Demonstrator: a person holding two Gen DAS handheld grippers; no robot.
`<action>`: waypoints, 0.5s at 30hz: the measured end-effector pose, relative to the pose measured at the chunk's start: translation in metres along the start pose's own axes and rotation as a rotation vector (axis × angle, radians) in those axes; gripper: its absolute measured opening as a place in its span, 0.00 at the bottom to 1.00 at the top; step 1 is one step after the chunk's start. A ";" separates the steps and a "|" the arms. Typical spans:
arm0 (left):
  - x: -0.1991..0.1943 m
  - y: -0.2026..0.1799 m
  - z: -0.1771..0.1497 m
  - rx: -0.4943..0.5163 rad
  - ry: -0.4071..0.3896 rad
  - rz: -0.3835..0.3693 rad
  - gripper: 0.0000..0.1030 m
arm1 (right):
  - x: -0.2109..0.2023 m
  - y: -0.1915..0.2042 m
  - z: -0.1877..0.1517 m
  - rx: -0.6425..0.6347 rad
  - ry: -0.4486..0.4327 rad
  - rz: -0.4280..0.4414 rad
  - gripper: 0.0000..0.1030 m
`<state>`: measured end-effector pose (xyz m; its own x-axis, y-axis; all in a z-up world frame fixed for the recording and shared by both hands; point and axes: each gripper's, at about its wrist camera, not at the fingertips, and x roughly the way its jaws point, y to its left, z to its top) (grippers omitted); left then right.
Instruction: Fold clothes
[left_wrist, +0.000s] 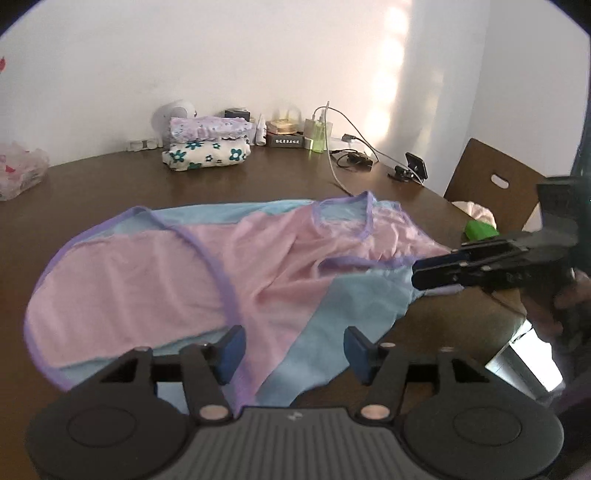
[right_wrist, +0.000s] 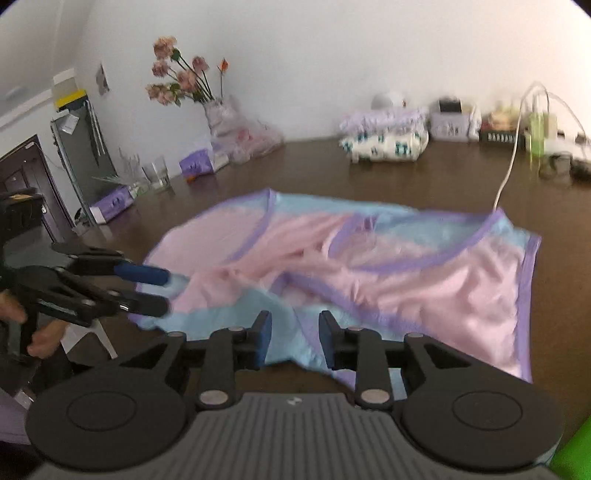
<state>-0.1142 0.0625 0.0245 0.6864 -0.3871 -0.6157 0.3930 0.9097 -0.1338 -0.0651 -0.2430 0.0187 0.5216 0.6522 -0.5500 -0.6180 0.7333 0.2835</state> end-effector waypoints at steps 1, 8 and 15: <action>-0.002 0.004 -0.004 -0.007 -0.005 -0.003 0.56 | 0.004 -0.001 -0.002 0.008 0.010 -0.003 0.27; -0.013 0.029 -0.029 -0.035 -0.034 -0.020 0.53 | -0.007 -0.006 -0.016 0.005 0.055 -0.009 0.00; -0.029 0.043 -0.033 0.033 0.005 -0.011 0.53 | -0.022 -0.009 -0.017 -0.002 0.037 -0.052 0.20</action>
